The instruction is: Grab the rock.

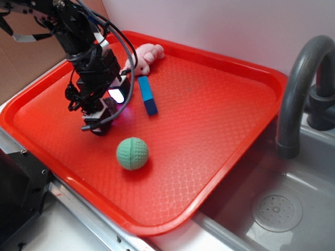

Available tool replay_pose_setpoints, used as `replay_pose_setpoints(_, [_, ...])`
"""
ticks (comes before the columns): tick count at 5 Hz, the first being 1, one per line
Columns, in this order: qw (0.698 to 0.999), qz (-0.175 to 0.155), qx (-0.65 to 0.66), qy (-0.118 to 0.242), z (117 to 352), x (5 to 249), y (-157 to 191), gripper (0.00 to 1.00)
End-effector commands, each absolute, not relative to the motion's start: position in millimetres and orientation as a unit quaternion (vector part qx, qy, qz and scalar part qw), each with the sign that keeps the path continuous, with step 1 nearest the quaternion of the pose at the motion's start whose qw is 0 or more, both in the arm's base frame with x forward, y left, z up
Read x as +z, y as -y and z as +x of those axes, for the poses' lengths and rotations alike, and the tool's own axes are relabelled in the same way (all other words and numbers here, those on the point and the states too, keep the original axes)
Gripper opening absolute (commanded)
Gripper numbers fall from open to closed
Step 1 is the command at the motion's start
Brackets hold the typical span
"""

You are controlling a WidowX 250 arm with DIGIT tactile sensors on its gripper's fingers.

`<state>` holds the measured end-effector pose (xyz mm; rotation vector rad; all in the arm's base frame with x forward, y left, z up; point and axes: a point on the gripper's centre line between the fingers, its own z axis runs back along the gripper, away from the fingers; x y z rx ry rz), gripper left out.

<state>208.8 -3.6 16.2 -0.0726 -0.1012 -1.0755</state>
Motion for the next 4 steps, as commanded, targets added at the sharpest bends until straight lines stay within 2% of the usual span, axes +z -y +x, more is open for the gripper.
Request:
replay_pose_setpoints(1, [0.898, 0.016, -0.438, 0.039, 205.2, 51.1, 7.1, 0.00])
replay_pose_setpoints(2, [0.945, 0.042, -0.325, -0.002, 209.3, 86.0, 7.3, 0.00])
replay_pose_setpoints(3, [0.978, 0.030, -0.205, -0.015, 202.3, 134.7, 7.3, 0.00])
replay_pose_setpoints(4, [0.997, 0.008, -0.081, -0.010, 196.9, 157.7, 11.4, 0.00])
